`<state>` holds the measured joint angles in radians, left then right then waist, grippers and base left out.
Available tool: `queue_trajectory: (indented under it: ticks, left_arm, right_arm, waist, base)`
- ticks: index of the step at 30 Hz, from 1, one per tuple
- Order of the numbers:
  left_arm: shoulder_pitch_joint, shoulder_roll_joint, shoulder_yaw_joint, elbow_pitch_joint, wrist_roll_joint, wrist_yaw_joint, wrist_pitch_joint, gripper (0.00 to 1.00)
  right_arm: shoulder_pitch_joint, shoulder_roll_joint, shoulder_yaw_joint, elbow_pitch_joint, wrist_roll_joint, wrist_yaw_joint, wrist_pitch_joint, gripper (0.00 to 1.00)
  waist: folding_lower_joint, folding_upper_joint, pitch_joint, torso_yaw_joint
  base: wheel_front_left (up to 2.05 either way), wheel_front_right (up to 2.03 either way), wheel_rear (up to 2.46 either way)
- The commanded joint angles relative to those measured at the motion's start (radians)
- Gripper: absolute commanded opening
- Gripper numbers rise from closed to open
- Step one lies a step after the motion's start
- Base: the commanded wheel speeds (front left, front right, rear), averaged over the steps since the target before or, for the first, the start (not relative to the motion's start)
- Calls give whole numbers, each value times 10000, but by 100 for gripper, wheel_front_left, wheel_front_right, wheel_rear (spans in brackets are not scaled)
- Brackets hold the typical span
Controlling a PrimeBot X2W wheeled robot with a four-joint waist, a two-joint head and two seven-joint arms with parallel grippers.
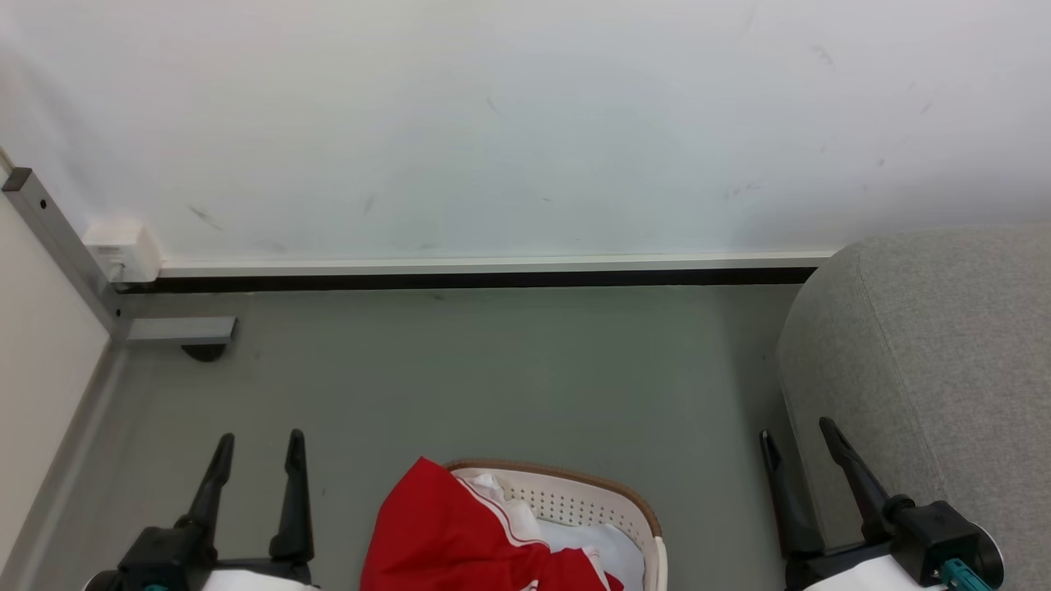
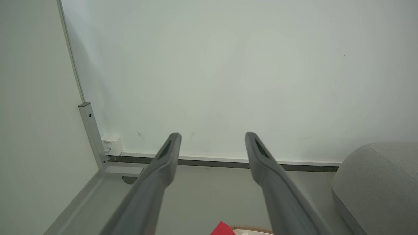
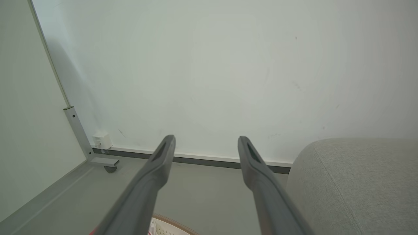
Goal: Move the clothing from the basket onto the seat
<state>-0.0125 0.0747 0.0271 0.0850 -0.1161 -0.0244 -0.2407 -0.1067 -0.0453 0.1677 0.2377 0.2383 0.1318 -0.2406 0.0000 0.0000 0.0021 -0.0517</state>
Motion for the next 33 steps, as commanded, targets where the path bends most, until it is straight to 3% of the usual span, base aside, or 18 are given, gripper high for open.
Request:
queue_trajectory:
  ticks: [1, 11, 33]
  left_arm:
    - [104, 44, 37, -67, 305, 4, -102, 100]
    - [149, 6, 56, -109, 978, 1, -248, 100]
    - [130, -71, 201, -44, 872, -51, -242, 100]
  right_arm:
    - [-152, -82, 36, -3, -190, -19, -105, 100]
    - [-140, -85, 149, -18, -752, -21, -253, 100]
    - [-146, -82, 125, 2, -576, -21, -241, 100]
  waist:
    - [0, 0, -2, -6]
    - [0, 0, 3, -42]
    - [0, 0, -3, -99]
  base:
    - [0, 0, 0]
    - [0, 0, 0]
    - [0, 0, 0]
